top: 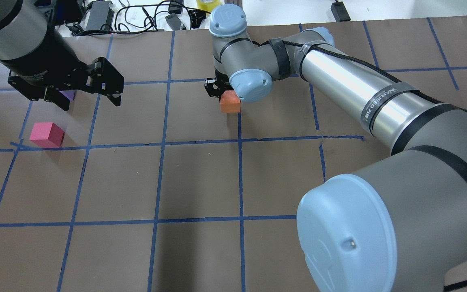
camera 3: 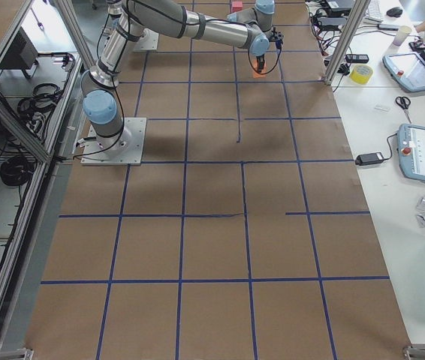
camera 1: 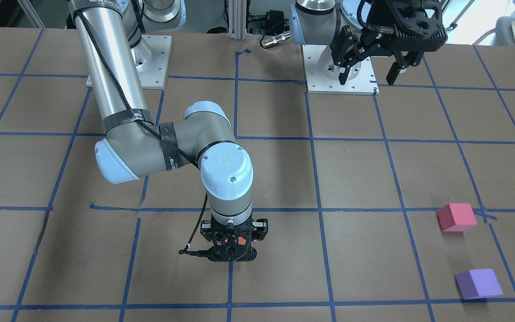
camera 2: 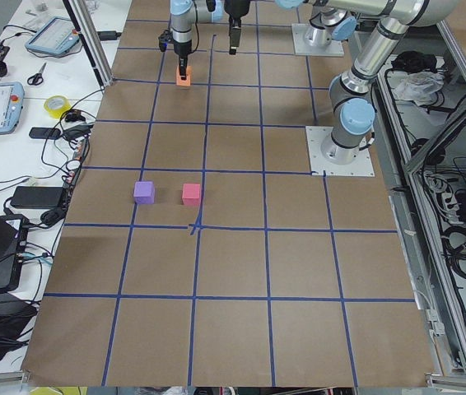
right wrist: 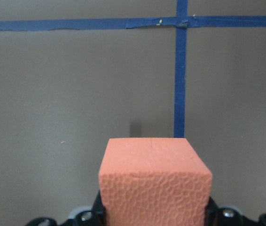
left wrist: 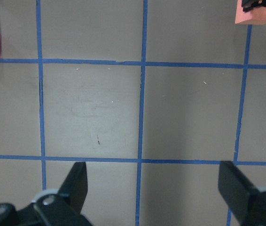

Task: Arrange blocks in a line
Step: 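Carry the orange cube with the right gripper toward the table center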

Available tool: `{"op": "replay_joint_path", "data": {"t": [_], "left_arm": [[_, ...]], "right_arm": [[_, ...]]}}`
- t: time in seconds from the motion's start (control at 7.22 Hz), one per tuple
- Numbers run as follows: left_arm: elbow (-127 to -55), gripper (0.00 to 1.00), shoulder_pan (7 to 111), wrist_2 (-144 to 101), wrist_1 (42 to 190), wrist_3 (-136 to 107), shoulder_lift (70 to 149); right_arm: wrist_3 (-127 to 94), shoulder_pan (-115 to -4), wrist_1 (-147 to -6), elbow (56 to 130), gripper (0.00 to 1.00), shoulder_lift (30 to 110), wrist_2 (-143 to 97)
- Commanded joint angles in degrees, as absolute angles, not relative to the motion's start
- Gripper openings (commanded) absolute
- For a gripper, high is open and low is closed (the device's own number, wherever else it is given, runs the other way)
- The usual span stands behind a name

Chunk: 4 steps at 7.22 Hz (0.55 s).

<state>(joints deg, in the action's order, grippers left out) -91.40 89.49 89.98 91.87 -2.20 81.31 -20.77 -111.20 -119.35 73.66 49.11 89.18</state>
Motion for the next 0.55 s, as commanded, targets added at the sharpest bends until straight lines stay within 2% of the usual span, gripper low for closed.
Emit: {"op": "replay_joint_path", "data": {"t": [0.0, 0.14, 0.28, 0.42], "left_arm": [[-91.41, 1.00, 89.47, 90.00, 91.85, -2.20, 81.30], [-91.41, 1.00, 89.47, 90.00, 91.85, -2.20, 81.30], [-91.41, 1.00, 89.47, 90.00, 91.85, -2.20, 81.30], [-91.41, 1.00, 89.47, 89.91, 91.85, -2.20, 81.30]], "right_arm": [[-21.27, -112.58, -119.97, 73.56, 0.14, 47.29, 89.21], [-22.14, -113.20, -120.06, 73.56, 0.21, 46.94, 89.30], [-21.63, -113.29, -120.23, 73.56, 0.68, 46.93, 89.30], [-21.36, -113.29, -122.58, 73.56, 1.00, 47.02, 89.99]]}}
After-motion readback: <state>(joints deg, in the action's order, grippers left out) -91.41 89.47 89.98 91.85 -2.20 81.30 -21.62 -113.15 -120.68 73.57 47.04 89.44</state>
